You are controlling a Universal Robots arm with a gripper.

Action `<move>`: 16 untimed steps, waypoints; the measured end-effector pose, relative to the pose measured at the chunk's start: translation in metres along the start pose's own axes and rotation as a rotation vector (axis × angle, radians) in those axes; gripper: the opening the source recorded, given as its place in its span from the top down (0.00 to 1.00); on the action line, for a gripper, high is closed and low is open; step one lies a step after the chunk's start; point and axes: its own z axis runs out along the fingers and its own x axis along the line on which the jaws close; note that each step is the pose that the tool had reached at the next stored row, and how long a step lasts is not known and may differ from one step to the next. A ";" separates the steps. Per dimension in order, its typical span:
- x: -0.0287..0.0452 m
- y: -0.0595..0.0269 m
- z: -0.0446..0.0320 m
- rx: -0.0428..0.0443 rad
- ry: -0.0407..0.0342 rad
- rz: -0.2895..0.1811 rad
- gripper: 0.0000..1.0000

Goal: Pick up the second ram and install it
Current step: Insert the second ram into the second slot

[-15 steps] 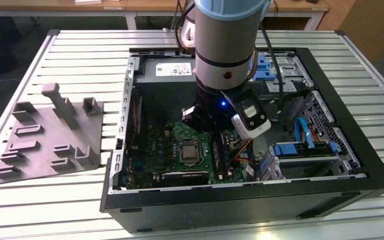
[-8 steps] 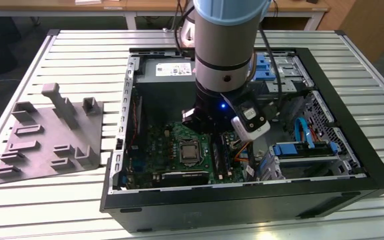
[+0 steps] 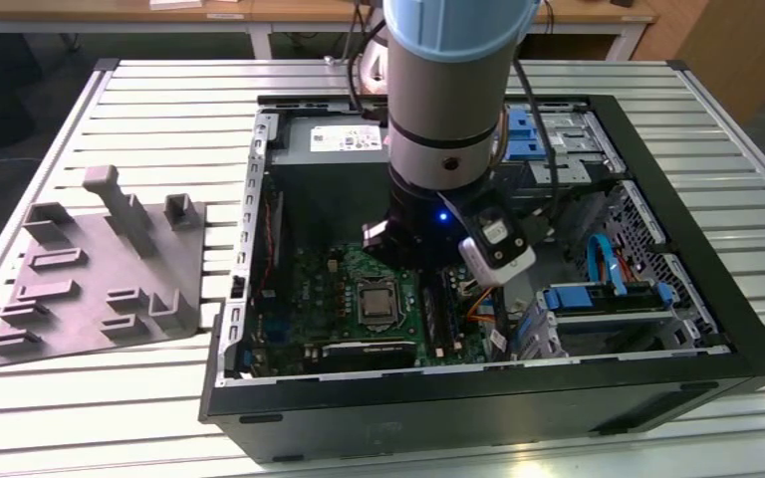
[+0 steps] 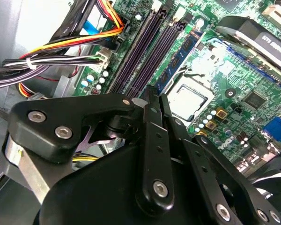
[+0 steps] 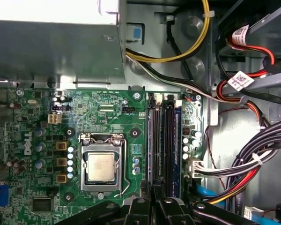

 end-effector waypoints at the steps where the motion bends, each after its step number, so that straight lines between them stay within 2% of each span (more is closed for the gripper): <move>1: 0.0000 0.0000 0.0008 0.0000 0.0000 0.000 0.86; 3: 0.0000 0.0000 0.0020 0.0014 0.0000 0.000 0.86; 7: -0.0012 0.0001 0.0032 0.0156 0.0000 -0.001 0.86; 11: -0.0045 0.0007 0.0061 0.0165 0.0001 -0.001 0.86; 16: -0.0048 0.0011 0.0119 0.0167 0.0004 -0.001 0.86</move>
